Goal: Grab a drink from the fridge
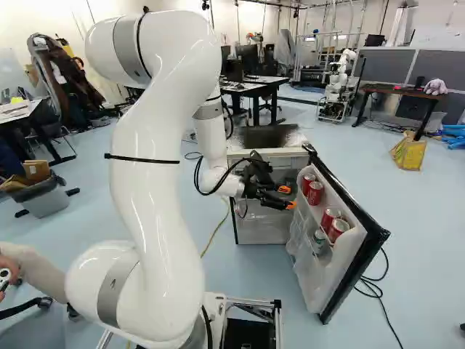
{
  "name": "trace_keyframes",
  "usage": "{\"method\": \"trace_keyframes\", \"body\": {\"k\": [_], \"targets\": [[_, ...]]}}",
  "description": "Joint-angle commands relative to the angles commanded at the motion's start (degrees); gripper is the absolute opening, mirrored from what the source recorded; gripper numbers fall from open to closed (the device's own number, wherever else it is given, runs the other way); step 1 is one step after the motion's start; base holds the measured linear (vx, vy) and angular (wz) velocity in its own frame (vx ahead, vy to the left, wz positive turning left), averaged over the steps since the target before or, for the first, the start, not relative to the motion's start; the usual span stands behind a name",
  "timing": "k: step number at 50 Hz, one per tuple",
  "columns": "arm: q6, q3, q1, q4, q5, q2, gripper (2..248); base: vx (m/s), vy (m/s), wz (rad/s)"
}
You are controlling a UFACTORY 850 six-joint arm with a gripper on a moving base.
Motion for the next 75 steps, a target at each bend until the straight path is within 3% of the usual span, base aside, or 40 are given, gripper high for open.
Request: {"method": "trace_keyframes", "body": {"k": [37,75], "targets": [[0.0,-1.9,-2.3,-3.0,0.0,-1.1,151,0.000,0.000,0.000],[0.0,-5.3,-7.4,-8.9,0.0,-3.0,151,0.000,0.000,0.000]]}}
